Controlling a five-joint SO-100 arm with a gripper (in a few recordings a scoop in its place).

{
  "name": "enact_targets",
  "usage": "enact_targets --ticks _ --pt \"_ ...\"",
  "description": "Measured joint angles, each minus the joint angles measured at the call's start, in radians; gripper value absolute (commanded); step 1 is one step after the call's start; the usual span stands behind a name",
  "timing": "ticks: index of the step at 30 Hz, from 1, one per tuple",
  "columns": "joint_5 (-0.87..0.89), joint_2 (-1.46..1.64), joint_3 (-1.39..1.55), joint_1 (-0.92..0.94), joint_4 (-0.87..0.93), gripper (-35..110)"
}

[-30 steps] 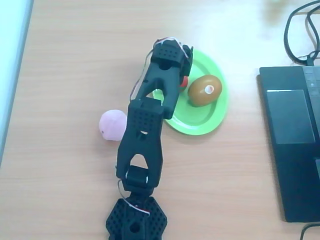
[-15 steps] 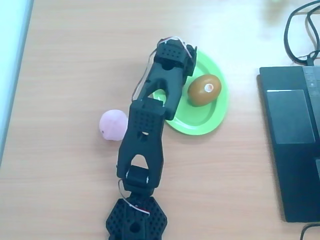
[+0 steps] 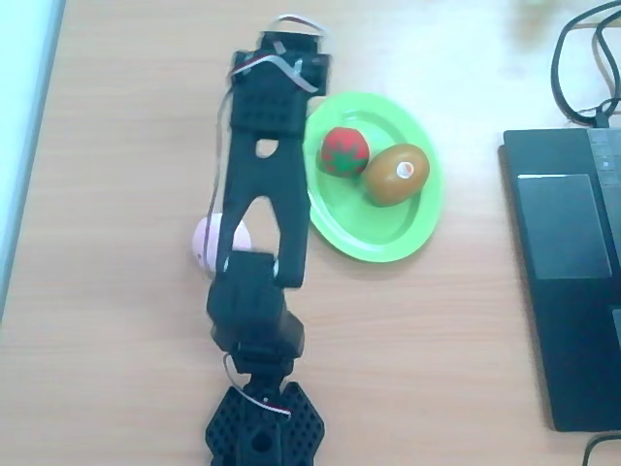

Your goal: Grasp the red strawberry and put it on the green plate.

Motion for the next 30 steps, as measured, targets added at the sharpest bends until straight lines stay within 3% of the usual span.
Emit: enact_targets --ticks 12,20,30 --pt "-0.127 0.732 0.939 -0.031 -0.394 -8" --pt "-0.041 1.290 1.626 -0.051 -0.508 -8" --pt "-0.008 1.373 1.821 -0.109 -0.514 -8"
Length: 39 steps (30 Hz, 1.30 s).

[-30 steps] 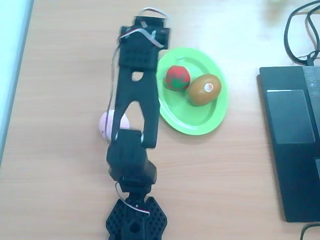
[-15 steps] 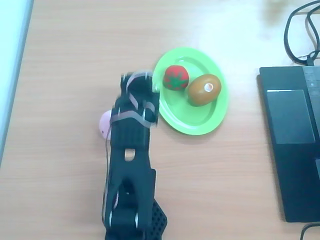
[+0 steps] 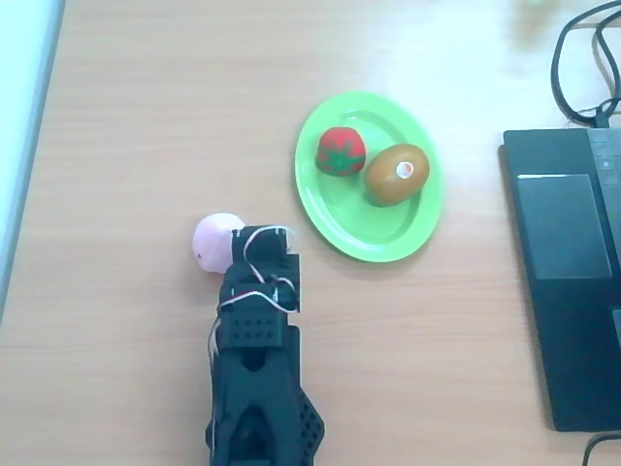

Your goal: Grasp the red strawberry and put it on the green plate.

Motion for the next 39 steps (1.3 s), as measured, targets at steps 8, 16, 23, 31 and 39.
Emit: enact_targets --ticks 8,16,23,31,39 --pt "0.031 0.080 0.087 0.032 0.000 -8" --pt "0.086 0.095 0.075 0.003 0.176 -8" --pt "0.049 0.095 0.037 0.023 0.354 -8" --pt "0.114 0.095 0.037 -0.002 0.365 -8" --pt "0.124 0.095 0.037 0.000 0.365 -8"
